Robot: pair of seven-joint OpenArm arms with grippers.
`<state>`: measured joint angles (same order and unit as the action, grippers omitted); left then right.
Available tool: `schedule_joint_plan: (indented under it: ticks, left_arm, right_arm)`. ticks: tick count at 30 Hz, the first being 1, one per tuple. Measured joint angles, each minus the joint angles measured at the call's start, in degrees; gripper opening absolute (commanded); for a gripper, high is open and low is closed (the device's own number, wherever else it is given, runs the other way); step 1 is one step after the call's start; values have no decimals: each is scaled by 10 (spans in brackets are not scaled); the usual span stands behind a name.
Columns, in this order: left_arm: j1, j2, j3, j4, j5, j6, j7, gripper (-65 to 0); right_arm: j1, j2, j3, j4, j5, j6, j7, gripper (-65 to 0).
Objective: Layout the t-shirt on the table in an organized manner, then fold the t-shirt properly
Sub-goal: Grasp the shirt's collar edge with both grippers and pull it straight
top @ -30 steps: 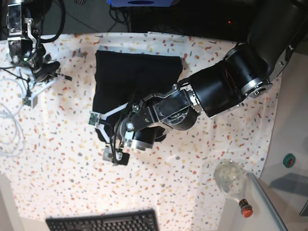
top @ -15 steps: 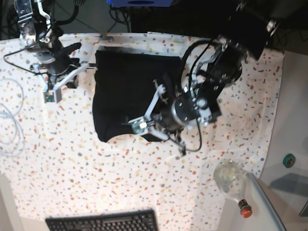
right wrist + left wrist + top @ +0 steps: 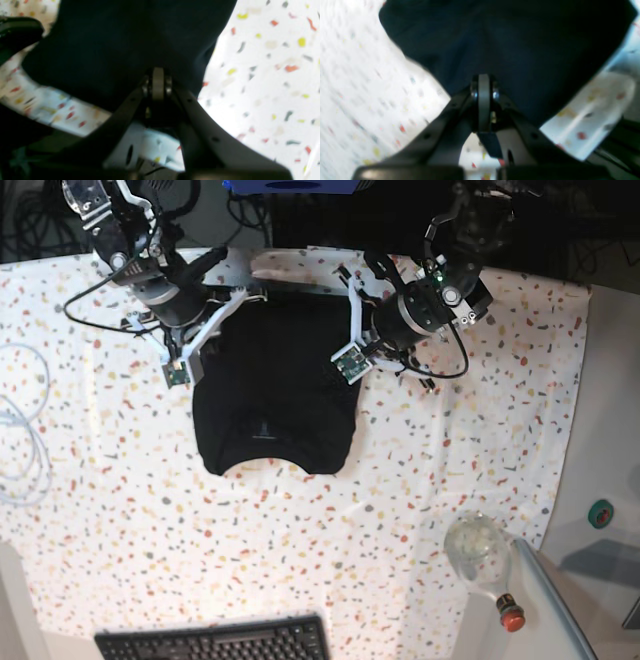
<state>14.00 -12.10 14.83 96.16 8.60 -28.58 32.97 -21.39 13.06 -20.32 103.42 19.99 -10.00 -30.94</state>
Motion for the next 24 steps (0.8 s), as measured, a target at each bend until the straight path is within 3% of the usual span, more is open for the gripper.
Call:
schedule_joint_plan:
  ticks: [10,18,24]
  left_arm:
    - [7,-5,3,-55,-5,3,0,-650]
    - [10,-11,-2,68,-11,12,14,-650]
    - [14,5,2,15,2,12,25,-650]
  right_arm:
    - [-4,0,-2,-124,2,-1,82,-650]
    - [-39,18,0,-2,4,0,77,-650]
    - [0,13,-11,-42,1,0,52,-650]
